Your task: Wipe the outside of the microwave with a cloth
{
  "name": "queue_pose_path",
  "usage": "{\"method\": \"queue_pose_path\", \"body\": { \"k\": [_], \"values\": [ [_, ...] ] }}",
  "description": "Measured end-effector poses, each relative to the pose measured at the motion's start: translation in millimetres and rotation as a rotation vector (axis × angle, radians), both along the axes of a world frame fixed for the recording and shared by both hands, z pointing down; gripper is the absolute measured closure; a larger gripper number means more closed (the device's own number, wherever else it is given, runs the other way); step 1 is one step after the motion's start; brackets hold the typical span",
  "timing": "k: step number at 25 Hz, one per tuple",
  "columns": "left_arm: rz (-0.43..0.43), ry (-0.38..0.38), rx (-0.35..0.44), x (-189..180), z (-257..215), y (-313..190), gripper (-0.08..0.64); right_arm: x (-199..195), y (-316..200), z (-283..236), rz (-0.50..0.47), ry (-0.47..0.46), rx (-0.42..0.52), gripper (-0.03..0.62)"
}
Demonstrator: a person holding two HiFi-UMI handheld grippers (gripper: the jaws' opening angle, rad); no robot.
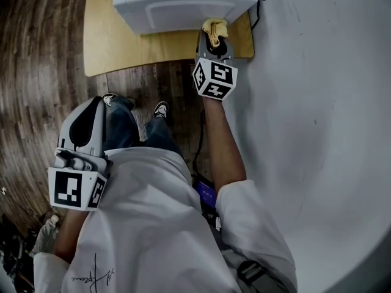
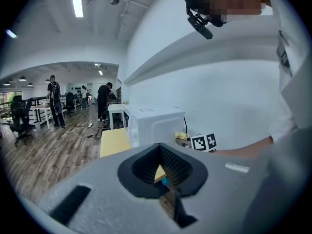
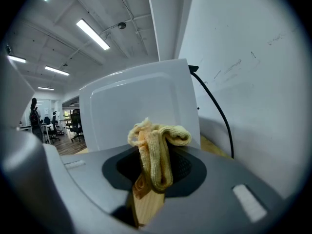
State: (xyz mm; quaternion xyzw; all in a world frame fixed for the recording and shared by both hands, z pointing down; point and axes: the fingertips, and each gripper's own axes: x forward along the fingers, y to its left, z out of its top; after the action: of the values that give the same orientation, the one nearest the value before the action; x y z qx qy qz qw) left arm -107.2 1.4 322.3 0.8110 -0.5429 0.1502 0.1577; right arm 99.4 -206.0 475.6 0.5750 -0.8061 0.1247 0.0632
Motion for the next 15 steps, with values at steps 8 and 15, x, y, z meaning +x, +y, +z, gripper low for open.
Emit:
{"method": "queue_pose_path", "body": {
  "k": [8,15],
  "values": [
    [-0.006,0.0,-0.004,0,2,-5,0.569,-25,4,3,-0.051,-0.021,-0.007,0.479],
    [-0.004,0.014,-0.013,5,4,-7,0.569,-52,13,7,-0.133,-0.009,-0.021,0.479]
  ]
}}
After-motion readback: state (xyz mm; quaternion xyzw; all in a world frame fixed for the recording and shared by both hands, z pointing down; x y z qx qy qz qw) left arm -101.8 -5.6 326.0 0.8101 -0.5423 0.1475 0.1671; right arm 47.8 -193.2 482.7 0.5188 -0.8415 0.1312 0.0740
